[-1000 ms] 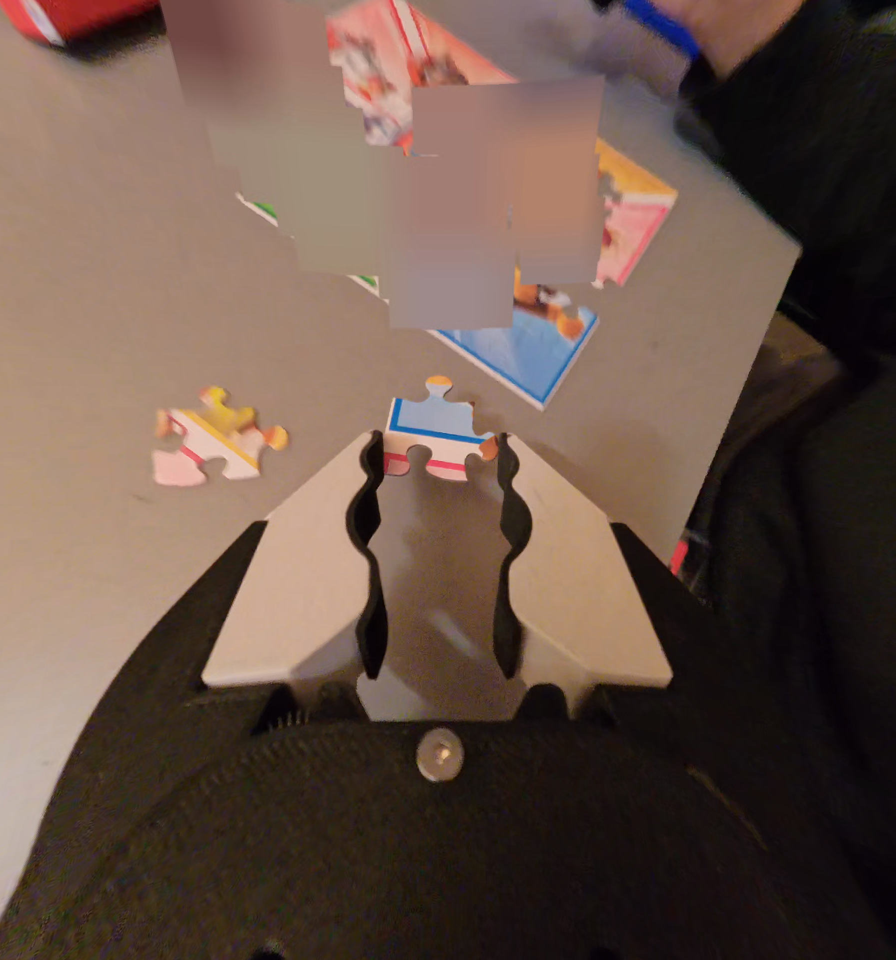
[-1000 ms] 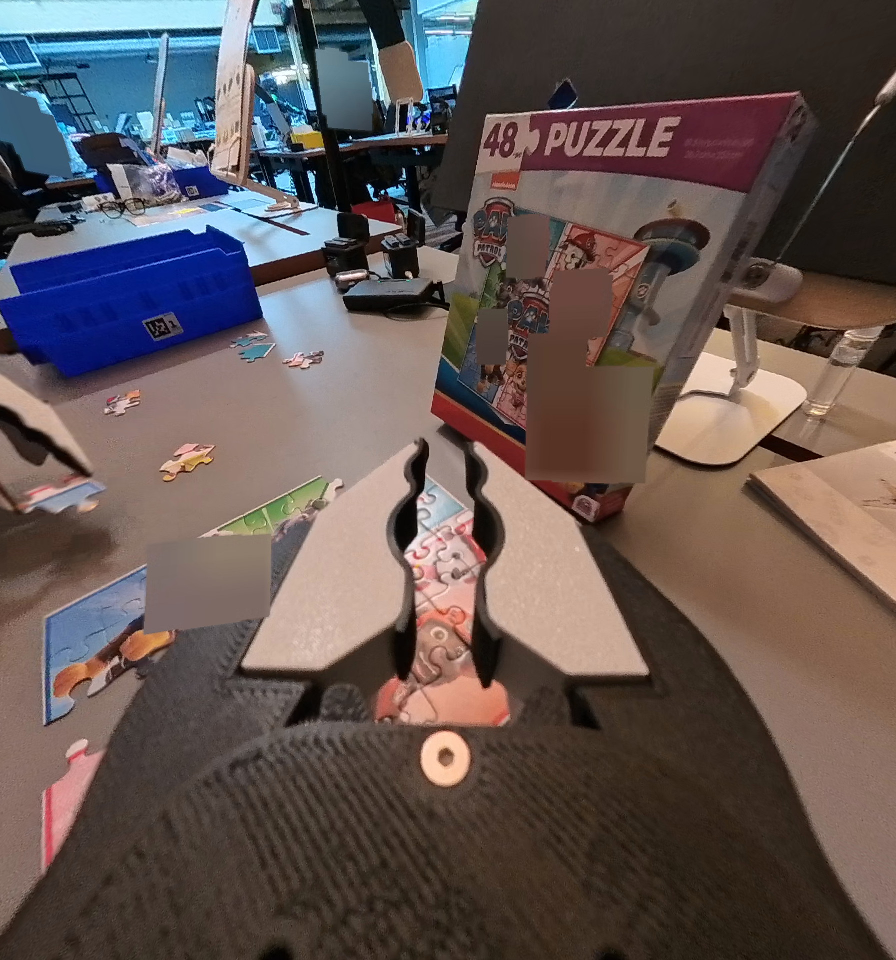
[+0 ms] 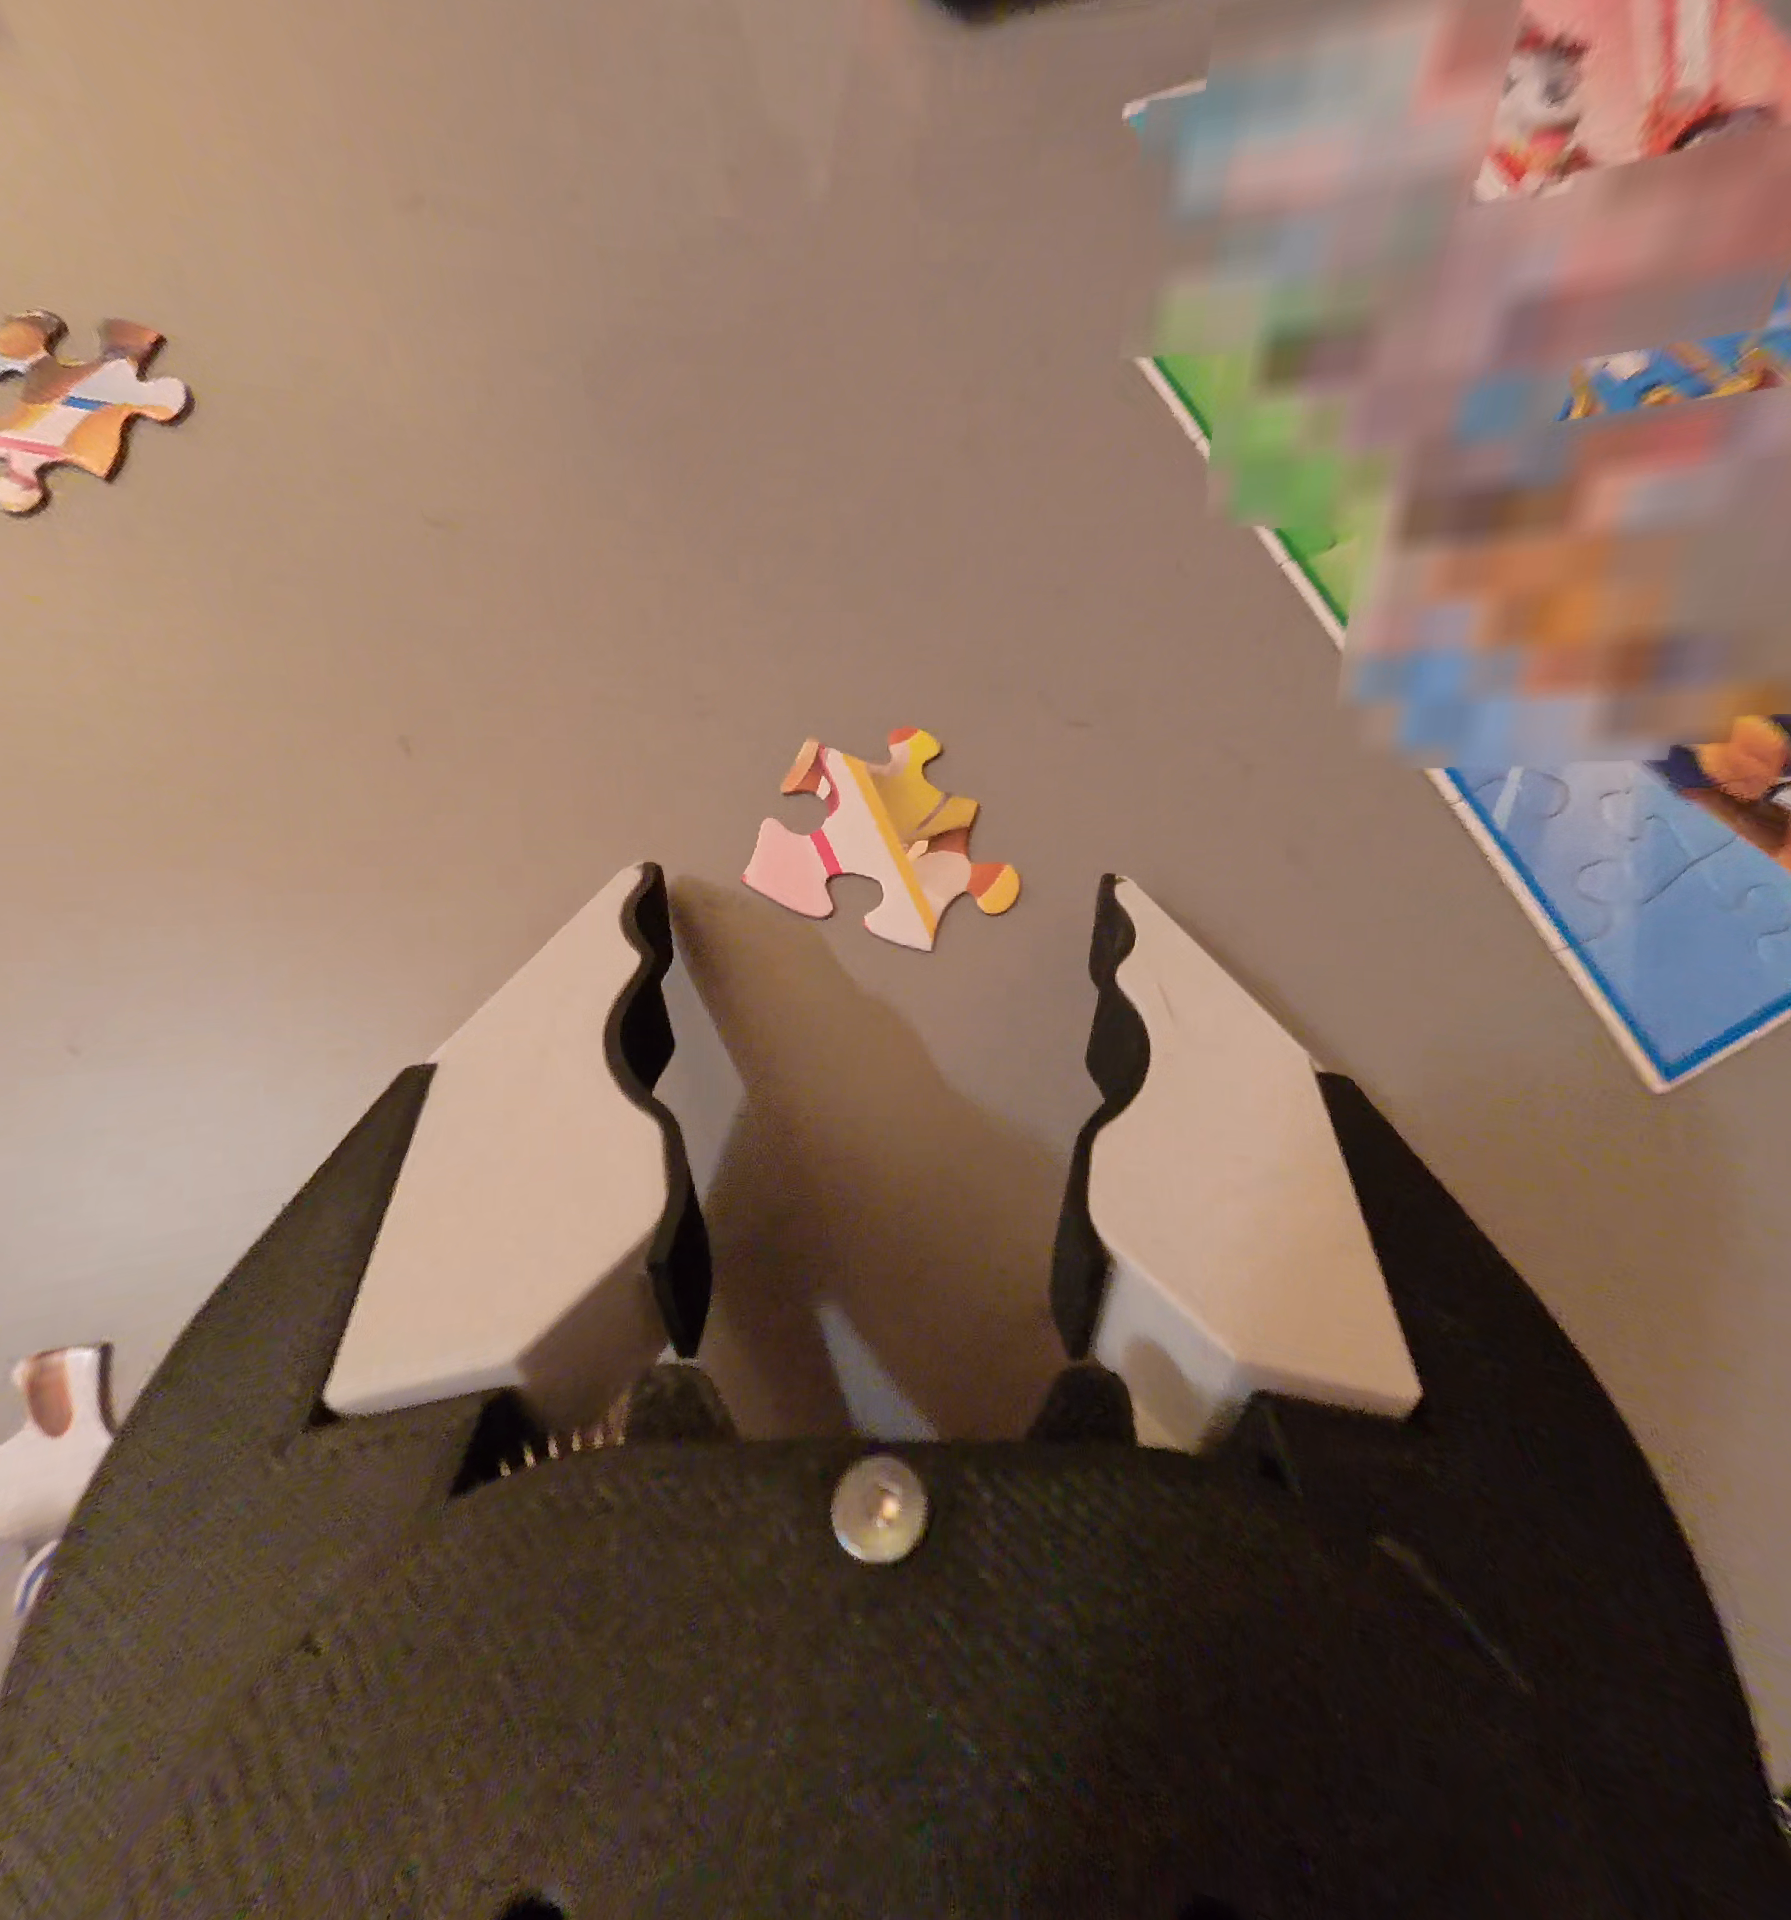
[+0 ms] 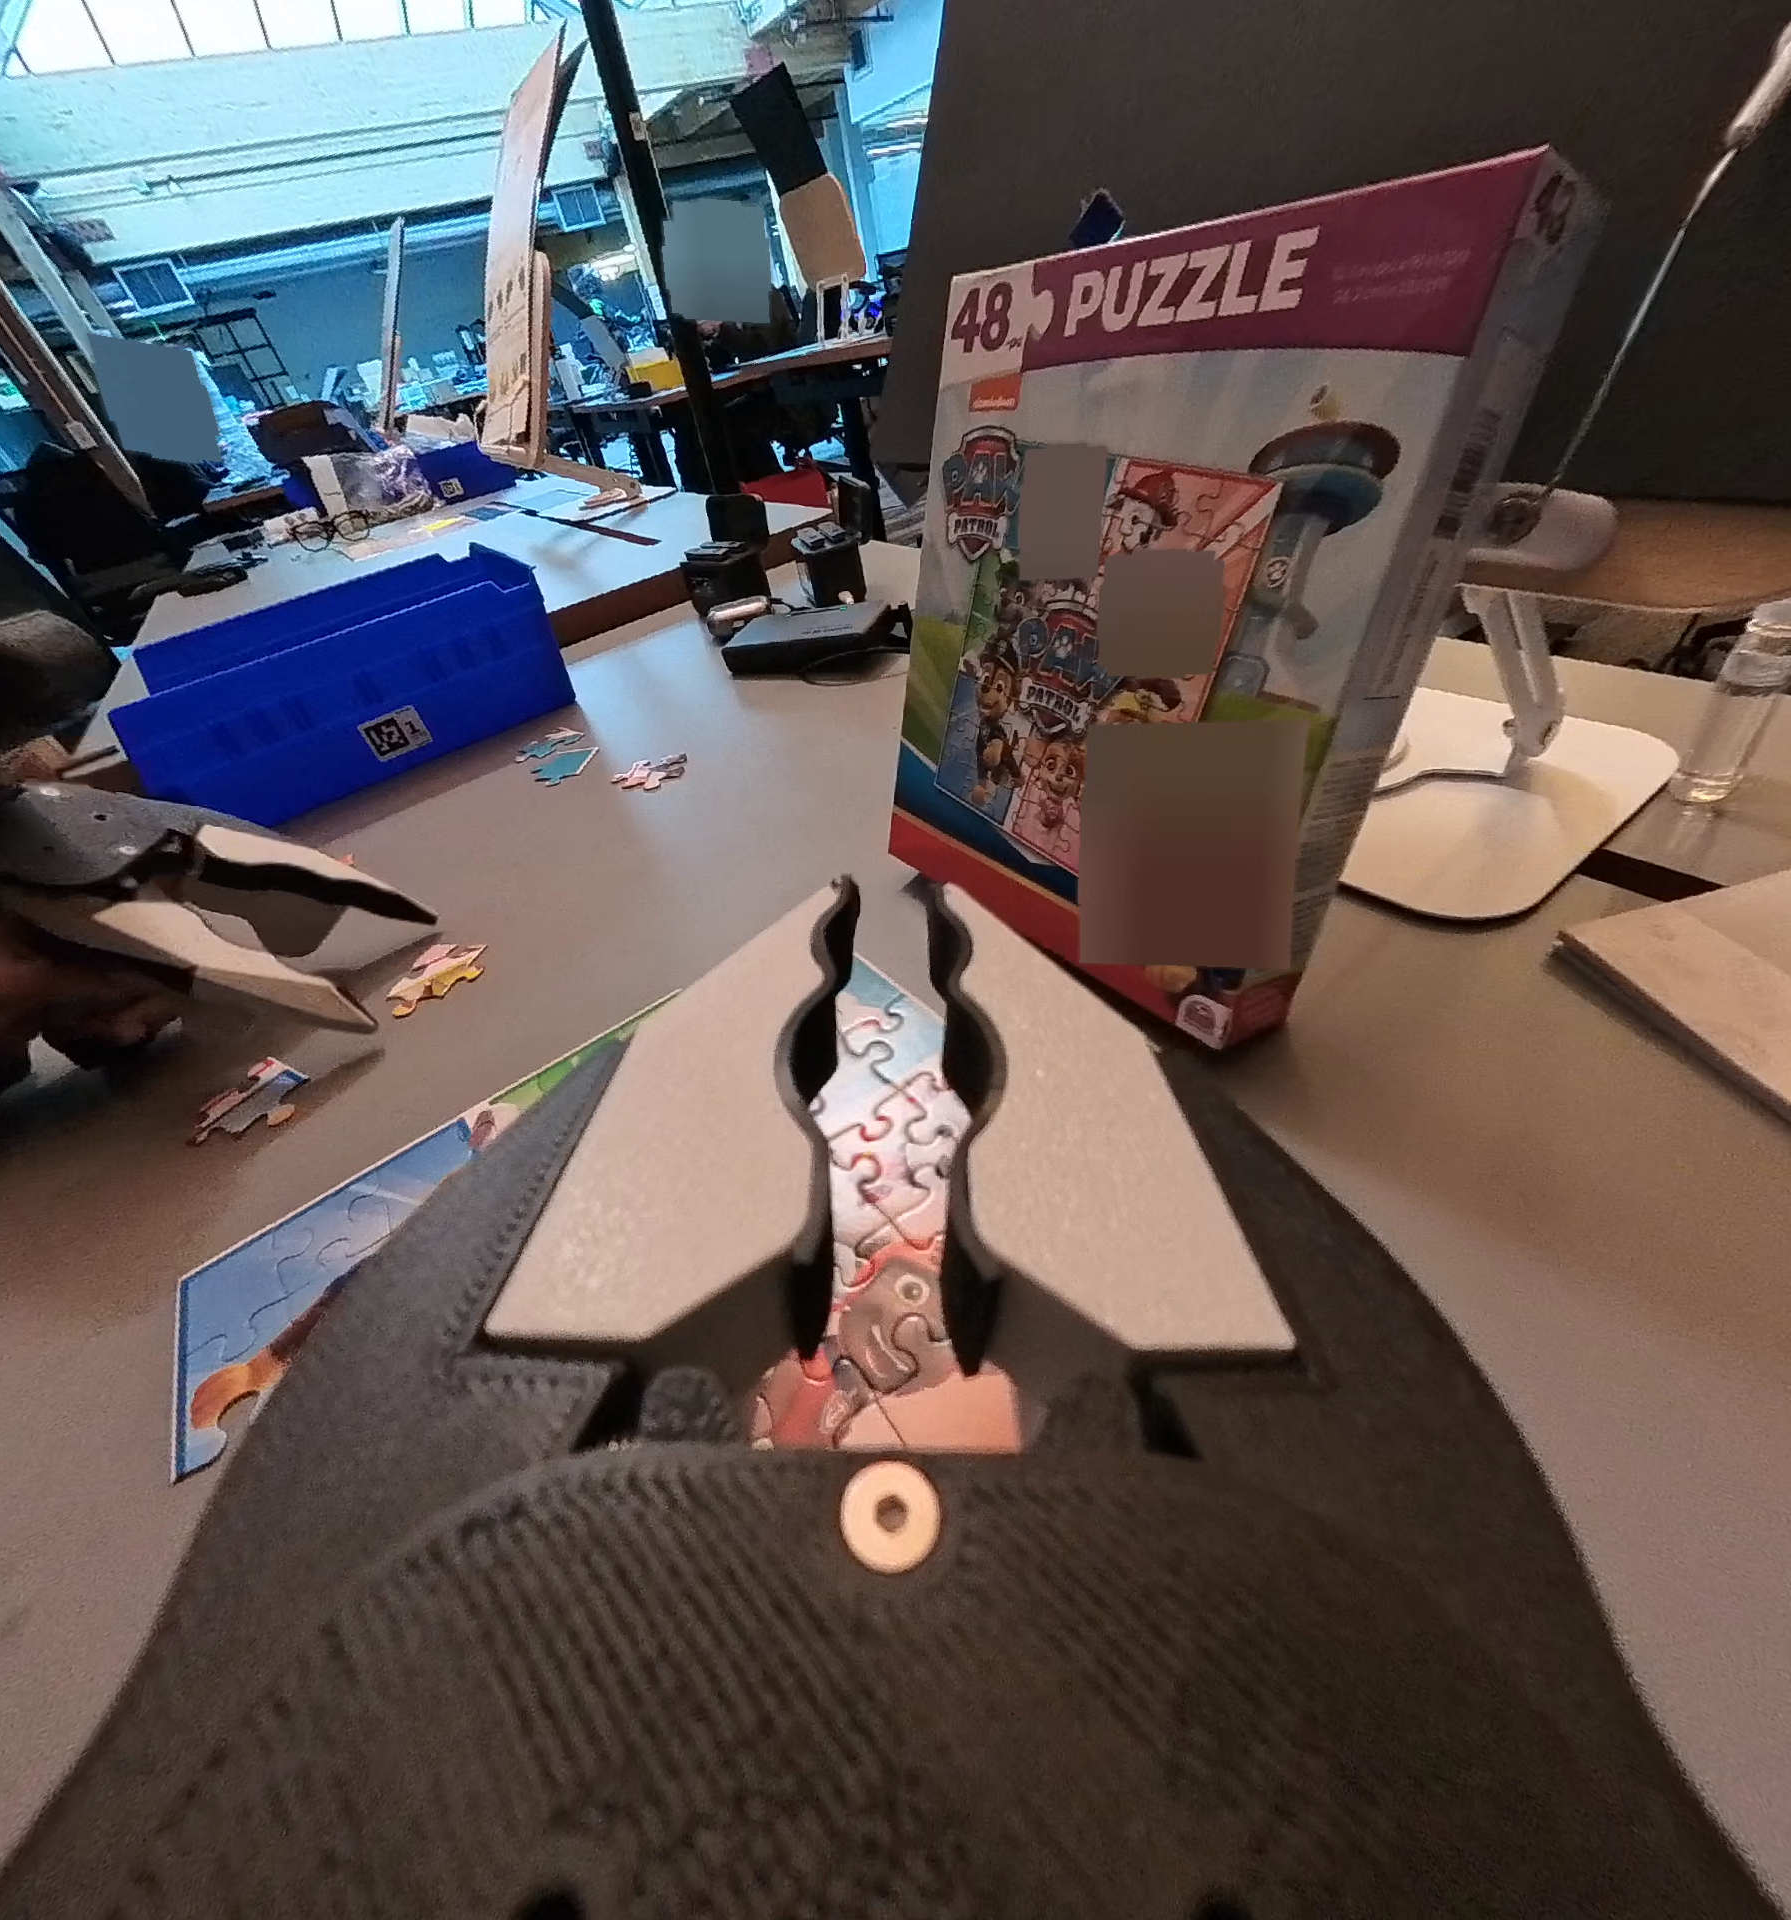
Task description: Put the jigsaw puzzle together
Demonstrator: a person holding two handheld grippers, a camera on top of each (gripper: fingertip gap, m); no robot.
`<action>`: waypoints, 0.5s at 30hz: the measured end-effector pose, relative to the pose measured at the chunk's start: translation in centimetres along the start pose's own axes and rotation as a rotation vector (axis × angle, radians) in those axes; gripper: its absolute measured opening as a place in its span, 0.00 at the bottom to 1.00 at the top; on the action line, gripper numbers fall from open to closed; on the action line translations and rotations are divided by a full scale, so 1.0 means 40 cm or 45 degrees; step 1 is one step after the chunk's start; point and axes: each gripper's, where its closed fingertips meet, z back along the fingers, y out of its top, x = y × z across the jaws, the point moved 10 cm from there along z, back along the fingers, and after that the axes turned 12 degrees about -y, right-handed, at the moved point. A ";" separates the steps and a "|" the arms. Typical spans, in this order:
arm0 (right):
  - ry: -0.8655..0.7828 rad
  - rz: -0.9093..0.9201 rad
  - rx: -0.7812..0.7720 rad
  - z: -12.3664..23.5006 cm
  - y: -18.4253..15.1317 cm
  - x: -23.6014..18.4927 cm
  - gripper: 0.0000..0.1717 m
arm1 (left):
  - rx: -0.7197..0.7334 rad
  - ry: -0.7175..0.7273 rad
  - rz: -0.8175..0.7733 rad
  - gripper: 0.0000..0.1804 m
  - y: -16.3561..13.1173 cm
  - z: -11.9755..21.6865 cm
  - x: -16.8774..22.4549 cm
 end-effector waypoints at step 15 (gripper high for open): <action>-0.023 0.003 0.016 0.008 0.006 0.008 0.07 | -0.028 -0.010 -0.029 0.25 0.001 -0.008 0.008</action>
